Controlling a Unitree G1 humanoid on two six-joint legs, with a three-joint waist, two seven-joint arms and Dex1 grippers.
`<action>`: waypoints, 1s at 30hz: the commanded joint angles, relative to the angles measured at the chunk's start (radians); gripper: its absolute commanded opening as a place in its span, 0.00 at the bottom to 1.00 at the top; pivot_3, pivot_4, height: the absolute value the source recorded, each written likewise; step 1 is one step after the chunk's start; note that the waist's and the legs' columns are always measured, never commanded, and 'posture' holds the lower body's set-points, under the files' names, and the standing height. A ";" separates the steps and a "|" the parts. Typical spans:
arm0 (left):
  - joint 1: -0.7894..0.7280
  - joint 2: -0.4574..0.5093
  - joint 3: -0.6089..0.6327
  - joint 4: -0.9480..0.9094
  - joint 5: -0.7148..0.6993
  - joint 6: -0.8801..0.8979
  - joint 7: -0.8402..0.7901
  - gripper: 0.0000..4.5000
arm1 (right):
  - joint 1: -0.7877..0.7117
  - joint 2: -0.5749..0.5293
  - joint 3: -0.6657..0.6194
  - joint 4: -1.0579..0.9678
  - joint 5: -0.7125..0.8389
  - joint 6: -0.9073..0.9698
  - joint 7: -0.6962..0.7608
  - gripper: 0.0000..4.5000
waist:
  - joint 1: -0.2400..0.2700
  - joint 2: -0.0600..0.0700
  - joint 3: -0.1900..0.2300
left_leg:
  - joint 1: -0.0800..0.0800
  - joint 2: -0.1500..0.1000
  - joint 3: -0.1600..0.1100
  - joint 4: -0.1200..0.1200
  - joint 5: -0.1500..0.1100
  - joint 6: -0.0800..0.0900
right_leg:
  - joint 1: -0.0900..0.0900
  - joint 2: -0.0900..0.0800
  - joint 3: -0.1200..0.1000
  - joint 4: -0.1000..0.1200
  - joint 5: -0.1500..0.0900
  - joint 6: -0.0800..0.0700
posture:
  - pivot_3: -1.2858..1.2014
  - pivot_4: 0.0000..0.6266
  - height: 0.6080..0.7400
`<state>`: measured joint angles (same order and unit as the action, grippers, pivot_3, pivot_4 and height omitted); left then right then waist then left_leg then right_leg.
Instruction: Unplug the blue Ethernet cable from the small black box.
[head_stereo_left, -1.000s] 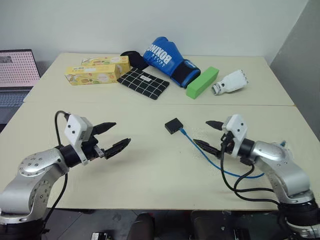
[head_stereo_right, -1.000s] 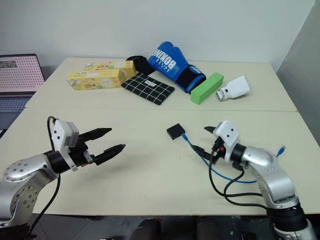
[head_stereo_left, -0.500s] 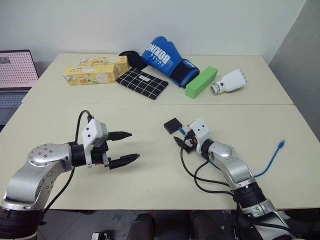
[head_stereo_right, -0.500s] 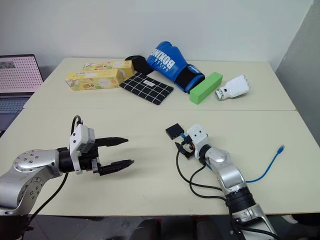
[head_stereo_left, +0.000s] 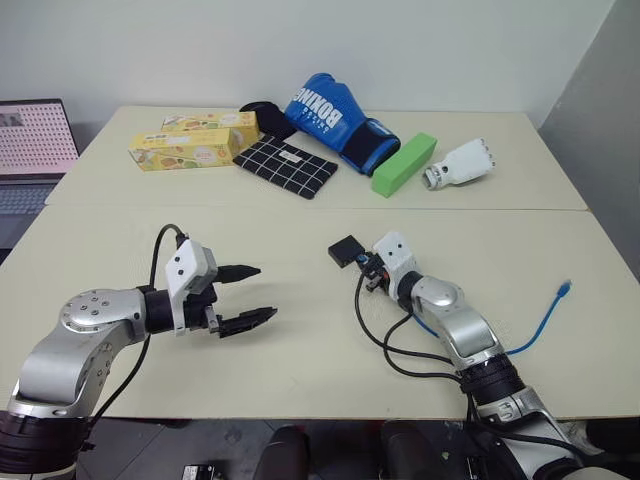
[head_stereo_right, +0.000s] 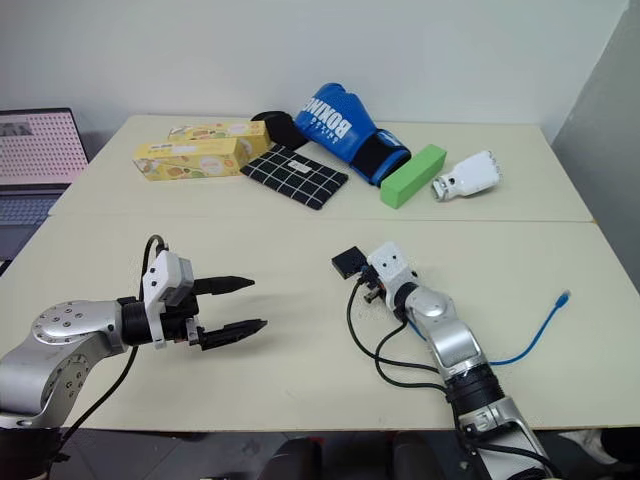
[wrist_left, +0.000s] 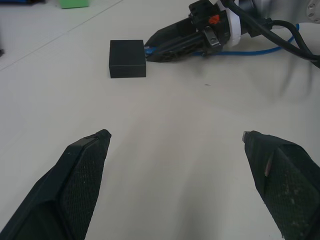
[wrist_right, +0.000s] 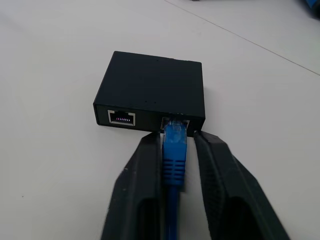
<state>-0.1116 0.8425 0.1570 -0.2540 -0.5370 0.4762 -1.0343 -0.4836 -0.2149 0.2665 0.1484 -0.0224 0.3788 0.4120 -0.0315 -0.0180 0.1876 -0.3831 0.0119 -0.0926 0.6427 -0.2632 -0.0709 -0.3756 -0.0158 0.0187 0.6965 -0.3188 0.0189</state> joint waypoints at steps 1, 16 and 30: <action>-0.019 -0.026 0.054 0.004 -0.055 0.030 0.023 1.00 | -0.019 0.001 -0.026 -0.055 0.002 -0.001 0.001 0.05 | -0.001 0.000 0.000 | 0.000 0.000 0.000 0.000 0.000 0.000 | 0.000 0.000 0.000 0.000 0.000 0.000 | 0.52 0.24 1.00; -0.163 -0.078 0.077 0.020 -0.324 0.376 0.068 1.00 | -0.206 -0.212 0.136 -0.135 -0.057 -0.646 0.438 0.04 | -0.006 0.000 0.000 | -0.002 0.000 0.000 0.001 0.000 0.000 | -0.002 -0.002 -0.001 0.001 0.000 0.000 | 0.52 0.24 1.00; -0.166 -0.152 0.080 0.006 -0.405 0.445 0.107 0.90 | -0.257 -0.167 0.159 -0.114 -0.112 -0.704 0.456 0.04 | -0.003 0.000 0.000 | -0.002 0.001 -0.001 0.001 0.000 -0.001 | -0.002 -0.003 -0.001 0.001 0.000 0.000 | 0.52 0.24 1.00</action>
<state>-0.2712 0.6943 0.2184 -0.2273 -0.9059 0.9145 -0.9283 -0.7241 -0.3866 0.4374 0.0474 -0.1325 -0.2999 0.8731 -0.0346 -0.0182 0.1877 -0.3848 0.0125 -0.0939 0.6439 -0.2629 -0.0715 -0.3772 -0.0186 0.0177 0.6971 -0.3187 0.0188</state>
